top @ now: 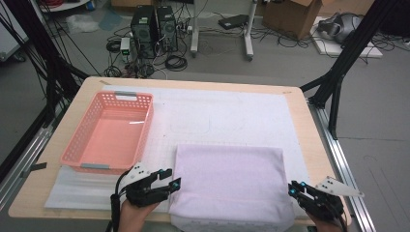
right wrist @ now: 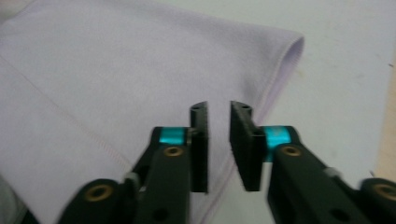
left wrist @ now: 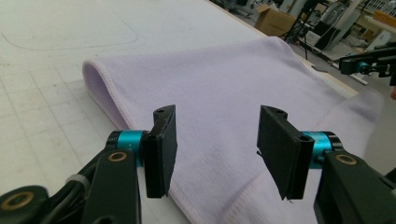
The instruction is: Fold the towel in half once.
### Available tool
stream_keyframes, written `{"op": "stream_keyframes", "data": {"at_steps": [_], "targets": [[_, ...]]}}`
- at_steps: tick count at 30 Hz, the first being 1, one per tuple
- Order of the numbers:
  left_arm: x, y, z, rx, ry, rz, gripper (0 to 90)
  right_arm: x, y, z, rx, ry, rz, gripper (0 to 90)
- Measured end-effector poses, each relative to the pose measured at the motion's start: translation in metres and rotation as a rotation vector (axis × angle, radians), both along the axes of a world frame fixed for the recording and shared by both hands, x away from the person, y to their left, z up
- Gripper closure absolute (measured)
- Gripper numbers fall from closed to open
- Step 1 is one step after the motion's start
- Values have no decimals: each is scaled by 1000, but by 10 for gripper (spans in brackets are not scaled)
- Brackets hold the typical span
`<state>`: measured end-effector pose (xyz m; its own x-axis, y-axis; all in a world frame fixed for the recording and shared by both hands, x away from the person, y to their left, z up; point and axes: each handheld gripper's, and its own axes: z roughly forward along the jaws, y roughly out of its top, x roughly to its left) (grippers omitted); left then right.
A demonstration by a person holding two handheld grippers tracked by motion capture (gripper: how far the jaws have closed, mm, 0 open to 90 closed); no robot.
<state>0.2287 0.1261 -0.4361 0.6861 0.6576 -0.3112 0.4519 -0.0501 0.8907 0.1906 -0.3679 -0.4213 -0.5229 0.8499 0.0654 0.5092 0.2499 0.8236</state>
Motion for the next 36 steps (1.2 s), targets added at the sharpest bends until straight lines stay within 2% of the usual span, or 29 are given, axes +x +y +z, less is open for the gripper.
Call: {"op": "stream_keyframes", "data": {"at_steps": [2,6,9,13,15,19,20,21,24,27,31,36], "targets": [[10,-3,-1,1,8,7,480,14,5,-1,-22,1,25,876],[30,-10,-2,16,18,5,515,49,15,-5,-47,19,44,880],[47,-17,-2,26,35,13,581,76,22,-8,-60,31,42,861],[66,-24,-1,45,48,21,594,107,27,-12,-61,53,30,847],[71,-26,-2,34,43,29,593,118,29,-15,-65,59,20,844],[79,-27,-3,69,61,57,568,134,26,-26,-81,96,-3,851],[80,-26,-2,72,64,69,551,135,24,-26,-77,93,-25,855],[82,-26,-2,76,68,74,524,135,22,-25,-99,85,-60,856],[85,-25,-2,84,65,105,496,134,18,-24,-87,91,-111,841],[87,-24,-4,105,66,113,478,126,17,-21,-71,67,-88,784],[90,-21,-7,143,68,134,448,110,11,-14,-23,31,-55,700],[94,-19,-11,202,63,166,424,90,2,-15,22,39,-30,620]]}}
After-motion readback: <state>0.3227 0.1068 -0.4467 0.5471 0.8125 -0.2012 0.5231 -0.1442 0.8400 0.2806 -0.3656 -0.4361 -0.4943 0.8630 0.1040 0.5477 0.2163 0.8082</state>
